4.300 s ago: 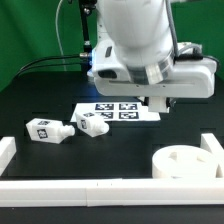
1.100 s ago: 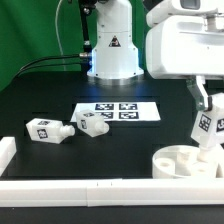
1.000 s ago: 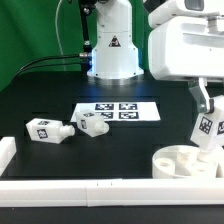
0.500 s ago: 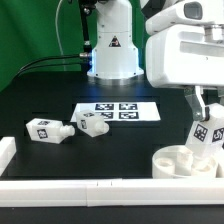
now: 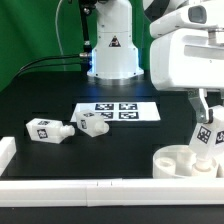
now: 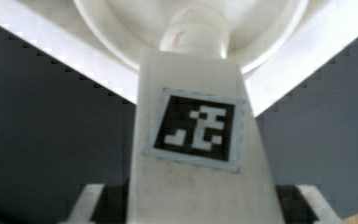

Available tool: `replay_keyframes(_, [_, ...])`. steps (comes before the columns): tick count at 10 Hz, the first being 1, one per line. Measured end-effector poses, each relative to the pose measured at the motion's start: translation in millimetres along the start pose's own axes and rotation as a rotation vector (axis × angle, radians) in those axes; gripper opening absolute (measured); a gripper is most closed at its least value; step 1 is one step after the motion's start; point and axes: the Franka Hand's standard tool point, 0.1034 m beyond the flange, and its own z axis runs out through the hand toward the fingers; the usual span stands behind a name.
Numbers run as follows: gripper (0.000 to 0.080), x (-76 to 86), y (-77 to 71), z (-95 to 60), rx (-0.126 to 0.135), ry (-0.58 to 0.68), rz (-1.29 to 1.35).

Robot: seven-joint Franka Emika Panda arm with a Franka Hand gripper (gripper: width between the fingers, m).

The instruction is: Assemble stool

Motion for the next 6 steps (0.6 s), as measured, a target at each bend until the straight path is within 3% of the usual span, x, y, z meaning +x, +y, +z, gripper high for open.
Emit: replay_keyframes(6, [0.0323, -1.5, 5.0, 3.7, -0.01, 0.02, -0.003])
